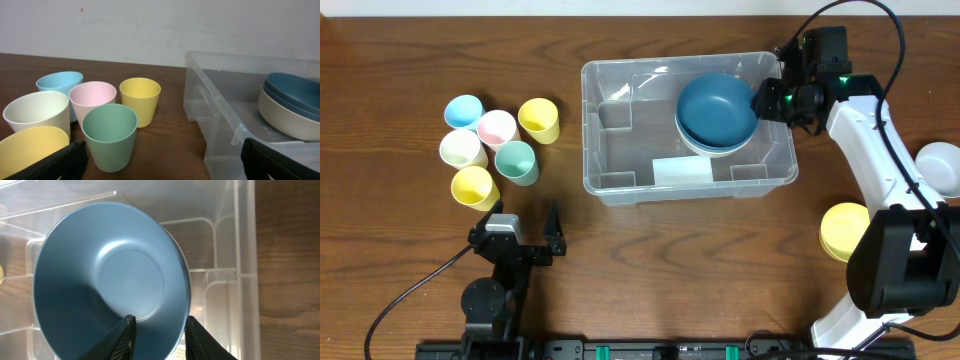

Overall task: Pack container
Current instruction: 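Release the bowl and move the right gripper to the white bowl at right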

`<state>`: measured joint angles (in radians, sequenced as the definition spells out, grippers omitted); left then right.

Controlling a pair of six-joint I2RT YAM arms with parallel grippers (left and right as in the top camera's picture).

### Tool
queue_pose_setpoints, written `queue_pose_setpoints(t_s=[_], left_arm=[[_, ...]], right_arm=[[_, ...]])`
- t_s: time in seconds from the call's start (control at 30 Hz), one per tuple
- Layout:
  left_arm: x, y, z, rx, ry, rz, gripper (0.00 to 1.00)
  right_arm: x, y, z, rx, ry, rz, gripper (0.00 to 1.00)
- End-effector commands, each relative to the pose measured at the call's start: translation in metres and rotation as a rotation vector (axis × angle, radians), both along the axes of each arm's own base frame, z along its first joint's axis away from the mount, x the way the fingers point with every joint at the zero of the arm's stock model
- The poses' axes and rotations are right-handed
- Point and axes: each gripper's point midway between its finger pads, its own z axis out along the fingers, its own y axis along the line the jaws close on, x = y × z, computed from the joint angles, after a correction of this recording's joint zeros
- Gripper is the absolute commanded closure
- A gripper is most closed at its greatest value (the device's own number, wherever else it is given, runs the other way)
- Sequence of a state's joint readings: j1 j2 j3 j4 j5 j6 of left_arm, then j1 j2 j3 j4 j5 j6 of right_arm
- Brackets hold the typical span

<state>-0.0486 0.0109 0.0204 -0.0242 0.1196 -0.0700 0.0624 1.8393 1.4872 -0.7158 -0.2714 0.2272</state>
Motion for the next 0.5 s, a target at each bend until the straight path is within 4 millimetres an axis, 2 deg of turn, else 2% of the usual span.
queue_pose_setpoints(t_s=[0.0,0.13,0.27,0.37,0.47], left_arm=[[-0.001,-0.002,-0.015,0.018,0.045,-0.012,0.02],[-0.001,-0.002,-0.015,0.018,0.045,-0.012,0.02],[-0.001,-0.002,-0.015,0.018,0.045,-0.012,0.02],[-0.001,-0.002,-0.015,0.018,0.045,-0.012,0.02],[-0.001,-0.002,-0.015,0.018,0.045,-0.012,0.02]], right_arm=[[-0.003,0.013,0.002,0.016,-0.003,0.039,0.67],[0.001,0.017,0.017,0.040,-0.026,0.050,0.65],[0.008,0.013,0.056,0.047,-0.079,0.043,0.60],[0.013,-0.005,0.090,0.021,-0.121,-0.003,0.54],[0.013,-0.040,0.116,-0.015,-0.134,-0.090,0.47]])
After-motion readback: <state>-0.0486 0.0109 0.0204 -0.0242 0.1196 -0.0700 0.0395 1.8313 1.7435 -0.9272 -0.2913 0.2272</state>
